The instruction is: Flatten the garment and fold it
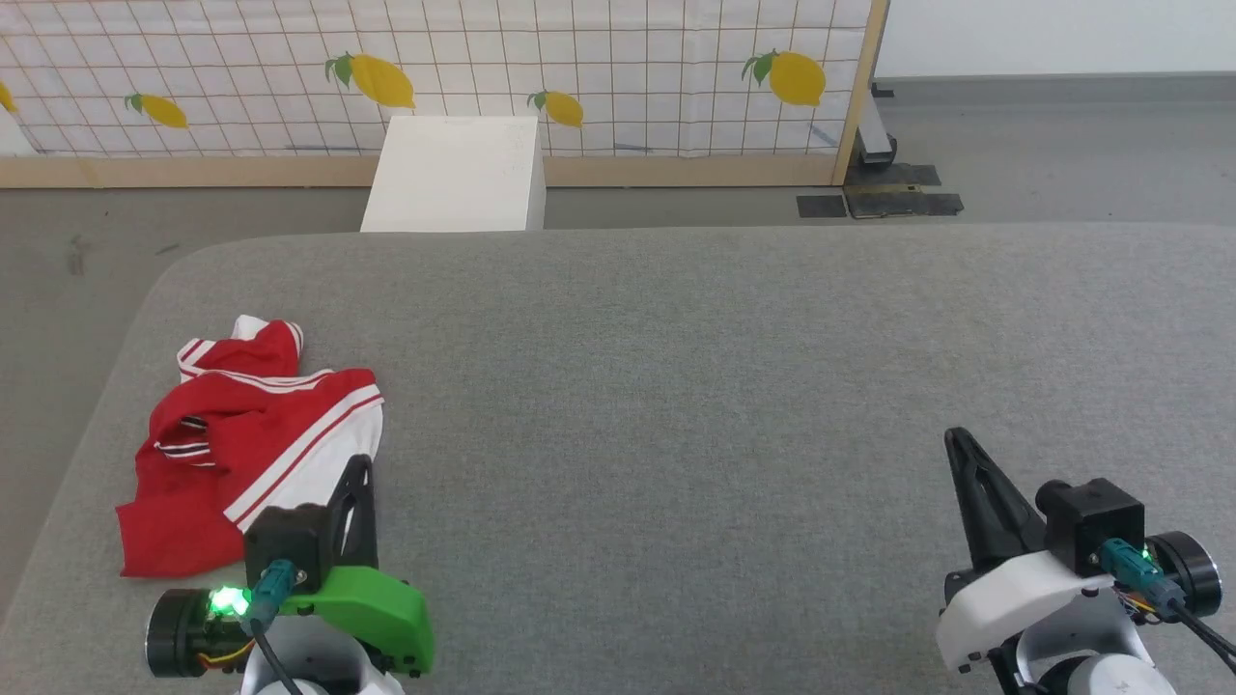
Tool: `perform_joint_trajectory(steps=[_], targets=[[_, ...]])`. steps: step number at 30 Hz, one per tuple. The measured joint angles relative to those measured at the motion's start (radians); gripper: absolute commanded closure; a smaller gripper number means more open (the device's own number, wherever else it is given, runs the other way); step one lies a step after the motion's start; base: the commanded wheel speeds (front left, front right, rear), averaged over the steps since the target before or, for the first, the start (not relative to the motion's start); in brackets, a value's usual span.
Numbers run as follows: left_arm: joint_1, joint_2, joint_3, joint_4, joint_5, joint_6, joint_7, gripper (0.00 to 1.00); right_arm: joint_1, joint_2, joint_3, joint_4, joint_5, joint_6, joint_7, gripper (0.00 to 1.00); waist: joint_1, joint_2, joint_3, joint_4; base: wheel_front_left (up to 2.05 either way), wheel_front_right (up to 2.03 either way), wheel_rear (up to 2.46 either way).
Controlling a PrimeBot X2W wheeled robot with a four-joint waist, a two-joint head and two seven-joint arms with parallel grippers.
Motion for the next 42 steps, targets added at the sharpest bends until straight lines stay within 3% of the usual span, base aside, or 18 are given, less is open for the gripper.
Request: perform_joint_trajectory(steps=[42], targets=[[0.002,0.000,-0.033,0.017,-0.033,0.013,-0.067,0.00,0.002,-0.001,-0.017,0.009,0.020,0.000,-0.068,0.00,0.0000,0.0000,0.004,0.001,0.00,0.00,0.00]])
